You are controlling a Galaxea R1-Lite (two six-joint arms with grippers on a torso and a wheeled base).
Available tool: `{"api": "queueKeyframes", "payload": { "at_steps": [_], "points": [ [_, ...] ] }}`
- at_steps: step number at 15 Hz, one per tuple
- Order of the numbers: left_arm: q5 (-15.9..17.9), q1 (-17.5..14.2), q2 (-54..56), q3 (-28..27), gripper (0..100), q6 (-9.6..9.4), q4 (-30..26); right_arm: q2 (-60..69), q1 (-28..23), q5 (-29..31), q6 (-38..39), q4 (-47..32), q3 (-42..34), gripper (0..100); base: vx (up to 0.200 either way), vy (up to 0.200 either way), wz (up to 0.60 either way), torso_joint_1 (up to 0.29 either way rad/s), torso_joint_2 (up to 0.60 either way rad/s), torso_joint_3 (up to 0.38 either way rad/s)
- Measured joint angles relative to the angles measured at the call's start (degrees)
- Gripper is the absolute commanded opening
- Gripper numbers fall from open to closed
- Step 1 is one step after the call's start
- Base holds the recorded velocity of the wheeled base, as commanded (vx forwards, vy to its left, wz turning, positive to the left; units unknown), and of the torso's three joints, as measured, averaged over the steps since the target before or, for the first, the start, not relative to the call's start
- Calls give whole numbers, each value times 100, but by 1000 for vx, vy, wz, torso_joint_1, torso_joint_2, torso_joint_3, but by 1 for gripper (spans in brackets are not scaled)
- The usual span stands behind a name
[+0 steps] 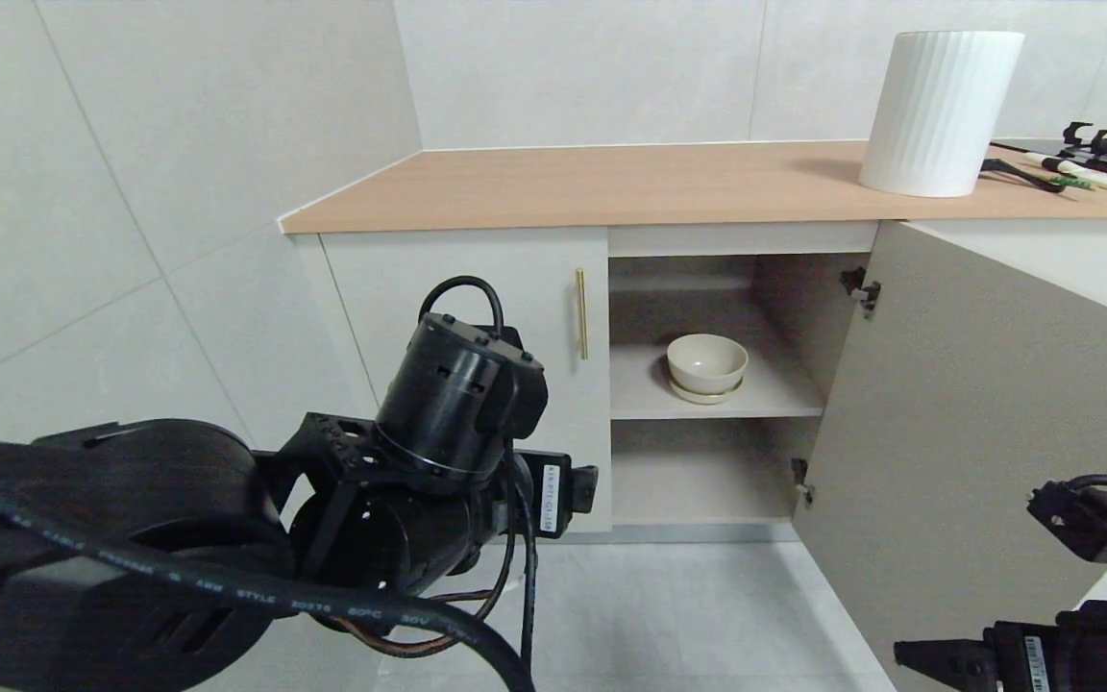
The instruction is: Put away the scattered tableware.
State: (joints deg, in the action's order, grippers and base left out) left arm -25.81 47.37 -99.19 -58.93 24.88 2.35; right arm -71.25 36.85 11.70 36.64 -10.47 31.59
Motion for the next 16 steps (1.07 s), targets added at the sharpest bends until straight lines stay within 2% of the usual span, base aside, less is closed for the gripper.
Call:
{"api": "queueKeyframes", "payload": {
  "at_steps": [5, 12, 14, 16],
  "points": [
    [-2, 17, -6, 24, 100, -23, -1, 133, -23, 187, 167, -15, -124, 100, 0, -200, 0, 4, 3, 2],
    [0, 1, -4, 37, 100, -22, -4, 419, -22, 184, 364, -808, -130, 100, 0, -200, 0, 2, 4, 4],
    [0, 11, -6, 39, 100, -22, 0, 529, -168, 189, 449, -956, -113, 100, 0, -200, 0, 5, 0, 2],
    [-2, -2, -6, 41, 100, -11, 5, 557, -560, 190, 440, -964, -80, 100, 0, -100, 0, 4, -1, -1]
  ]
}}
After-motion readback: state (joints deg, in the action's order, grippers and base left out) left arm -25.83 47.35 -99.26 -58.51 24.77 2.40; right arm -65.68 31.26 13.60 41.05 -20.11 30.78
